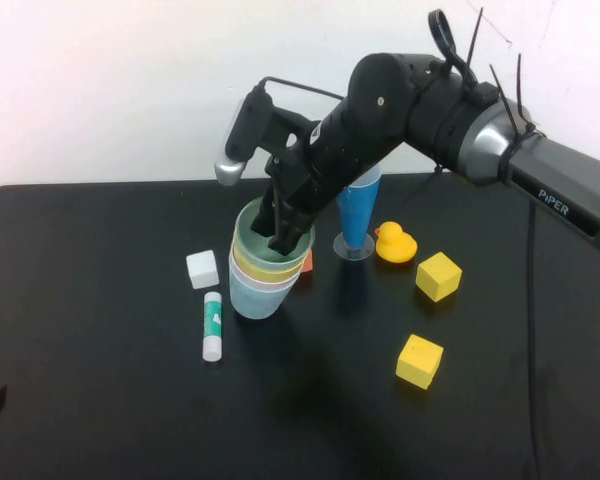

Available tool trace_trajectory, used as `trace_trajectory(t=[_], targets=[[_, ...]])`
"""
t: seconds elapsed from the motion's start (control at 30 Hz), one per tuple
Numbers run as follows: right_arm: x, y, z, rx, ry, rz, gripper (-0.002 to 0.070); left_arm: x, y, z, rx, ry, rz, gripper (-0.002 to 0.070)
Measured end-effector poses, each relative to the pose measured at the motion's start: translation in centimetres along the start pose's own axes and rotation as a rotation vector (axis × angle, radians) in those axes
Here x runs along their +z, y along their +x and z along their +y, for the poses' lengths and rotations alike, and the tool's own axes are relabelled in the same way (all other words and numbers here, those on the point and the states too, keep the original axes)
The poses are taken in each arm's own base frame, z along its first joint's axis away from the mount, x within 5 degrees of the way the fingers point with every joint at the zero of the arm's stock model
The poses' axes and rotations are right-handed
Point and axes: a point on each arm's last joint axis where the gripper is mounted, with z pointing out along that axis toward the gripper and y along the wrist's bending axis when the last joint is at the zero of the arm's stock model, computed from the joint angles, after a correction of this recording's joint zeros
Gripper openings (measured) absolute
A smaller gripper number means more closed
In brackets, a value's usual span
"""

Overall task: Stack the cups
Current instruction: Place the yellow cup on the pink cup

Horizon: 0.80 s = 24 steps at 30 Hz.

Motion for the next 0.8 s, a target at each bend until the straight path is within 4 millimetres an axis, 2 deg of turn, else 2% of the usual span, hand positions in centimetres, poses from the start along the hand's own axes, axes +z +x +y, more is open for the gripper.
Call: trace_trajectory(t=[0.07, 0.17, 0.37, 0.5, 0.6, 0.67, 0.8], targets=[[0.0, -0.1, -0.1, -0.002, 0.015, -0.012, 0.0259, 0.0, 0.0, 0.0, 0.000, 0.000, 0.000, 0.0000], [0.0, -0.2, -0.2, 0.003, 0.022, -0.021, 0.0295, 0.0, 0.0, 0.0, 0.000, 0.000, 0.000, 0.0000], [0.0, -0.3, -0.2, 0.010, 0.020, -0.028, 0.0307, 0.3, 0.5, -0.1, 0.001, 0.002, 0.011, 0.0000], [-0.9, -0.6, 0.0, 0.006, 0.012, -0.029, 0.0307, 0.3, 0.5, -0.1, 0.001, 0.002, 0.007, 0.0000], [-3.0, -1.3, 0.3, -0.016, 0.001, -0.021, 0.0304, 0.2, 0.4, -0.1, -0.004, 0.003, 0.003, 0.0000], [-5.3, -1.9, 0.4, -0.050, 0.021, -0.005, 0.0284, 0.2, 0.3, -0.2, -0.021, 0.011, -0.010, 0.0000], [-12.0, -3.3, 0.9, -0.129, 0.123, -0.001, 0.0180, -0.4, 0.2, -0.3, -0.064, 0.029, -0.056, 0.0000]])
